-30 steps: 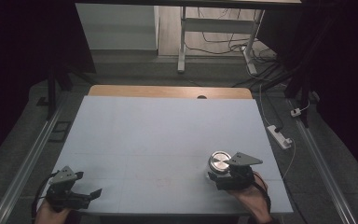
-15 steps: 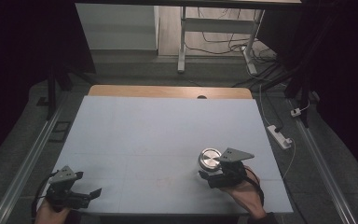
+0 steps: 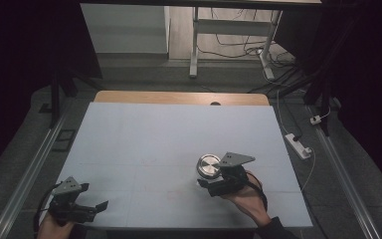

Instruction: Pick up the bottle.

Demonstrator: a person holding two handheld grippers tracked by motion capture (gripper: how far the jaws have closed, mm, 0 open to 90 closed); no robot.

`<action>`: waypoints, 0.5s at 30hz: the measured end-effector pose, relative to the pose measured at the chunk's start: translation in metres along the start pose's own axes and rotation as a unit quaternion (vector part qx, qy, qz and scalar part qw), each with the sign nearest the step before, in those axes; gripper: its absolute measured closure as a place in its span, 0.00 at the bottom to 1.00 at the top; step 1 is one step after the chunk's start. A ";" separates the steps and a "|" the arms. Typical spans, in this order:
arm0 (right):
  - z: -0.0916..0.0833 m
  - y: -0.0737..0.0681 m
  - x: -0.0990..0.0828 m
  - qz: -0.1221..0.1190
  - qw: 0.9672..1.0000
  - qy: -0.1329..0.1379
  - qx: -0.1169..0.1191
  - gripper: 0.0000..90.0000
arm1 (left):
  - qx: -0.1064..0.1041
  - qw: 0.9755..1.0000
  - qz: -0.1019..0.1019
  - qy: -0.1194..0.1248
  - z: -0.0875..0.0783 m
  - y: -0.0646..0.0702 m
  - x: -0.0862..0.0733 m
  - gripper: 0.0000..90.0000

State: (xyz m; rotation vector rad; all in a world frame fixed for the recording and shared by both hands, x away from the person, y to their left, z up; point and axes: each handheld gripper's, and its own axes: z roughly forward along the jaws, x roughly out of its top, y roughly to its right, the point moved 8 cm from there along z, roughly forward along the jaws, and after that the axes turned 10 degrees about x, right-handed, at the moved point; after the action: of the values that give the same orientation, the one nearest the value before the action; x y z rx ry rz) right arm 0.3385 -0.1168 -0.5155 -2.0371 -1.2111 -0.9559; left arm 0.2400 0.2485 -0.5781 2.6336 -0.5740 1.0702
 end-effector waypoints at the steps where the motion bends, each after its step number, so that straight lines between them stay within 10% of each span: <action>1: 0.005 -0.001 0.003 -0.004 1.000 0.000 0.003 0.17 | 0.000 1.000 0.000 0.000 0.000 0.000 0.000 0.00; 15: 0.036 -0.010 0.018 -0.028 0.999 -0.008 0.026 0.17 | -0.003 1.000 -0.001 -0.002 0.000 0.000 0.000 0.00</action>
State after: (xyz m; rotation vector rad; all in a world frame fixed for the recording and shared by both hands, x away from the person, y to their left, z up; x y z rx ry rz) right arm 0.3455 -0.0768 -0.5207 -1.9834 -1.2945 -0.9247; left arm 0.2403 0.2485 -0.5783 2.6311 -0.5746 1.0601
